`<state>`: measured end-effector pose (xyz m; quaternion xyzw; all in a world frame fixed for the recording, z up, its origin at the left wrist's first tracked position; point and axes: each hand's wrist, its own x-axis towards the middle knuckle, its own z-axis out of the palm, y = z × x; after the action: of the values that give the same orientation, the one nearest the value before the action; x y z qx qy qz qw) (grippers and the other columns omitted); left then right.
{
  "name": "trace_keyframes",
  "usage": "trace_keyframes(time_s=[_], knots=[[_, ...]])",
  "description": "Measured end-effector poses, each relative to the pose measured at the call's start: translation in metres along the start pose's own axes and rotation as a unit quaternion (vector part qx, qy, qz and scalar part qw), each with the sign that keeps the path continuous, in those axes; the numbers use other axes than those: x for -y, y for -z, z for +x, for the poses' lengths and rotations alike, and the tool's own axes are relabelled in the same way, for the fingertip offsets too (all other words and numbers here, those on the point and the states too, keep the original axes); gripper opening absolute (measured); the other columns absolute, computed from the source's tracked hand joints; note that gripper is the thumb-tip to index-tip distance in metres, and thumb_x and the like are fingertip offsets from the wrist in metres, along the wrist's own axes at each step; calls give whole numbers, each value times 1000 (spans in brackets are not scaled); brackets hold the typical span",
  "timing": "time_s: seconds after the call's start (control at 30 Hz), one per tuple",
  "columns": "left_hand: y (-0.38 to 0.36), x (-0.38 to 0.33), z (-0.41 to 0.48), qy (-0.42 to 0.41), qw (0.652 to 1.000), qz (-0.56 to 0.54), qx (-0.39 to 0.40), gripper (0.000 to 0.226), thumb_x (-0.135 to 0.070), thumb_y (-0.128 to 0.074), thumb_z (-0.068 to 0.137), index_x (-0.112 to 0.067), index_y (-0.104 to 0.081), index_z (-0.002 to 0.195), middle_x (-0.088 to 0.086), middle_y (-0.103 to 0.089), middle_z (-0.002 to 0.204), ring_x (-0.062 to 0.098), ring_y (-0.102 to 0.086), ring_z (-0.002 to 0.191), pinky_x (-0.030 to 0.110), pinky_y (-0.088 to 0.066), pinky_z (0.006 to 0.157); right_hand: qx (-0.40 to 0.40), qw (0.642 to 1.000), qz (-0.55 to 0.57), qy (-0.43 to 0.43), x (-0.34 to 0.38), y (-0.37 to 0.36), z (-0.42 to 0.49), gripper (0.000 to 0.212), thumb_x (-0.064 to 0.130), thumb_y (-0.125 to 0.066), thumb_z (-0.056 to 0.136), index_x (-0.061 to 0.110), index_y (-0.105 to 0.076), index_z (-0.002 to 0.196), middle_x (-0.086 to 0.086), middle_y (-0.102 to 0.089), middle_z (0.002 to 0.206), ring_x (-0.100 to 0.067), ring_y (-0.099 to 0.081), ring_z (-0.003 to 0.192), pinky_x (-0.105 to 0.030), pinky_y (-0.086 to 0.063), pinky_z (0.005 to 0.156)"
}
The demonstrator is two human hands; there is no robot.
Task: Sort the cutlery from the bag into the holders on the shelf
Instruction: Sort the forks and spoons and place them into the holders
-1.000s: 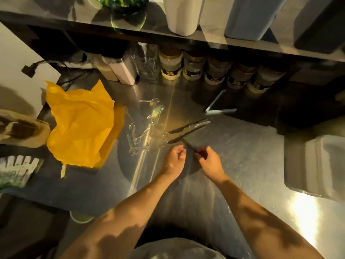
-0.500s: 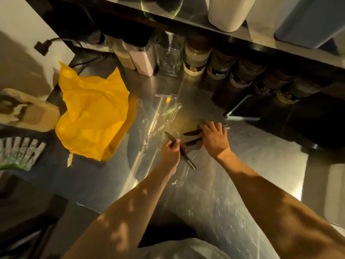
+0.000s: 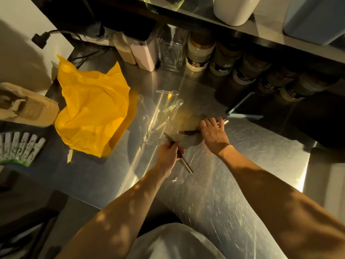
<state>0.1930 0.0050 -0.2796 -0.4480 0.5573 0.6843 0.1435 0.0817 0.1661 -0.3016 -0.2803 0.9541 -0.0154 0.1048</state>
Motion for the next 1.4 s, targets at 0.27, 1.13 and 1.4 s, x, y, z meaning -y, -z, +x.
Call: trace_keyframes(time_s=[0.27,1.13,1.4], knots=[[1,8,-12,-1,1000,-12,5,21,-6,-50,101,-3,-68,90,17,-69,85,26,-67,83,45,-59,89,14,996,81,46,-1,9,-10,23,13,-44,101,16,-48,123,-12,-54,118,-33,-55,108,-48,-42,101],[-22,12,-47,50,999,-18,6,12,-19,-60,100,-21,-70,94,6,-70,85,19,-61,67,23,-45,52,63,774,557,-293,65,15,-85,35,24,-48,86,21,-53,120,-7,-66,109,-28,-65,98,-40,-54,89],[-44,20,-93,34,995,22,89,24,-20,-47,104,-24,-70,98,1,-69,87,19,-61,79,30,-48,71,-1,657,671,-344,72,27,-123,18,24,-46,101,6,-46,106,-14,-58,95,-20,-59,79,-27,-49,56]])
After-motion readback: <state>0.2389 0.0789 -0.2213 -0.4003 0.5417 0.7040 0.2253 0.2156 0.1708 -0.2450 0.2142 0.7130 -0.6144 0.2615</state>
